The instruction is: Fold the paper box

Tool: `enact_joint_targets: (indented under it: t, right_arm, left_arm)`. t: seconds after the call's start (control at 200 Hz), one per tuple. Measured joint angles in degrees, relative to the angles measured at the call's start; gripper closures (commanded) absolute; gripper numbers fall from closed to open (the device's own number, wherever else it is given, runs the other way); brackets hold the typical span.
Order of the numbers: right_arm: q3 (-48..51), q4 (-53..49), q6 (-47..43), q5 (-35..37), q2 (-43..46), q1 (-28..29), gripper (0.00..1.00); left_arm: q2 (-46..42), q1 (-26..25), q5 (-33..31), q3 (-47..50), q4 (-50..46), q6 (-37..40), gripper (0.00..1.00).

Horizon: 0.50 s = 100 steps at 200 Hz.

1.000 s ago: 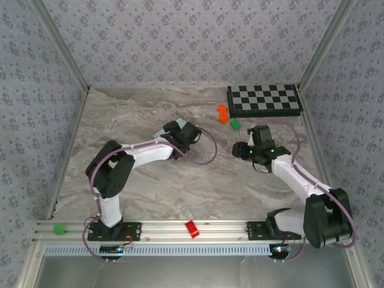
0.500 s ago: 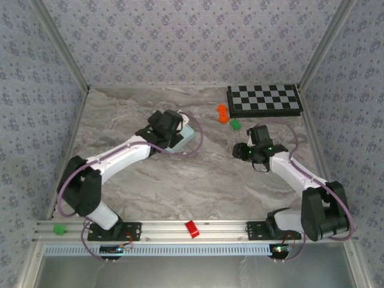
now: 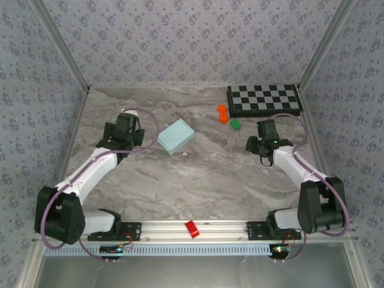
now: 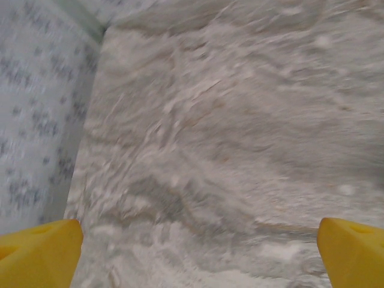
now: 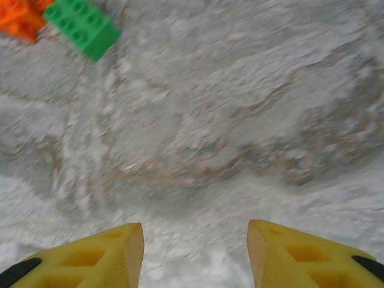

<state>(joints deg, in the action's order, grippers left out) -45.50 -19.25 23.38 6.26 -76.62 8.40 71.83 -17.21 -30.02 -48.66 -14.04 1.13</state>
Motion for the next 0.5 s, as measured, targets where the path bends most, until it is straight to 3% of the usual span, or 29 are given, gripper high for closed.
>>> enact_joint_targets:
  t: [0.24,0.5]
  right_arm:
    - [0.61,5.18,-3.82,2.01,0.0,-6.16,0.47]
    - [5.38,14.82,-9.66,1.95,-0.26,-8.94,0.46]
  left_arm:
    - [-1.77,8.61,1.01,8.04,4.94,-5.42,0.0]
    - [-2.84,14.51,10.27,17.46,17.94,-5.66,0.0]
